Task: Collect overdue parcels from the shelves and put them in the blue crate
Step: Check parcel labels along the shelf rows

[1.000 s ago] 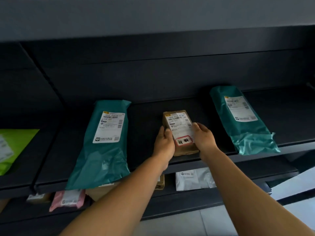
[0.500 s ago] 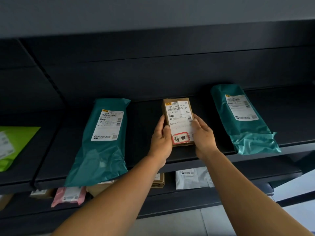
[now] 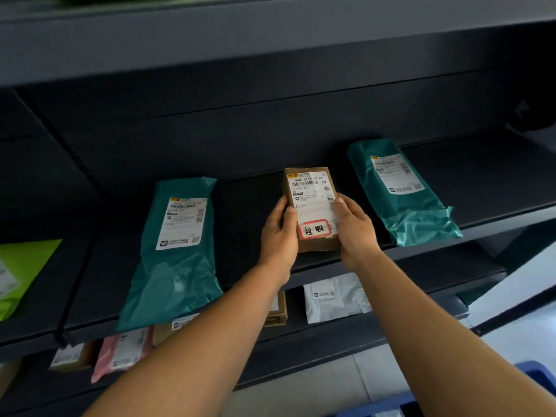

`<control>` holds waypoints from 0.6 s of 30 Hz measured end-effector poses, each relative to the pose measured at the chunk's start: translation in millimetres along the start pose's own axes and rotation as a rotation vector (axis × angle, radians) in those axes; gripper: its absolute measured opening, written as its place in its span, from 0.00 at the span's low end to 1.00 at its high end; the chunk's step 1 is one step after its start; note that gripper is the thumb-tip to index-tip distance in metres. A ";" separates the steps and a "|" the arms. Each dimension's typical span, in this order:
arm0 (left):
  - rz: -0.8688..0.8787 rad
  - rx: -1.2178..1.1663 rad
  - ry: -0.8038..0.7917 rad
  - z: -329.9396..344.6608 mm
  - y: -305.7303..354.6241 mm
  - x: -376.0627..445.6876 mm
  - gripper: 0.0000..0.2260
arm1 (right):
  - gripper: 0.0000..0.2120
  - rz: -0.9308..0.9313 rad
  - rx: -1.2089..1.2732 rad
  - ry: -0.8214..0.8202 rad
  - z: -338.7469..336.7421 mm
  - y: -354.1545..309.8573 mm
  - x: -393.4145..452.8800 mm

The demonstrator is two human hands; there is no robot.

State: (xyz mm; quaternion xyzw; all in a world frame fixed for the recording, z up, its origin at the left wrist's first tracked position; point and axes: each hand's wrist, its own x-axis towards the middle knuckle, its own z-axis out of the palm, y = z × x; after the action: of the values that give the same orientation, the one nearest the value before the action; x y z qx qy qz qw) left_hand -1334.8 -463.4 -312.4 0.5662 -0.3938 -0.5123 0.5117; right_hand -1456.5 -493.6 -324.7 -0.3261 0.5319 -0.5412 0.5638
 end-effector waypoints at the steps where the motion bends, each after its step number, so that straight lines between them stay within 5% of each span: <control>1: 0.004 -0.008 -0.018 1.9 1.2 -4.1 0.17 | 0.11 -0.011 0.004 0.022 -3.1 -1.6 -5.7; 18: 0.078 0.124 -0.478 33.0 -20.3 -132.2 0.16 | 0.09 -0.130 0.072 0.521 -84.0 13.2 -181.8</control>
State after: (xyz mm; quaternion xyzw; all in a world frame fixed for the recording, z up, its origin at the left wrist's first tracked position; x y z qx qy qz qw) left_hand -1390.7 -337.5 -307.3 0.4436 -0.5558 -0.5865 0.3878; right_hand -1505.5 -299.5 -310.9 -0.1887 0.6174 -0.6606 0.3832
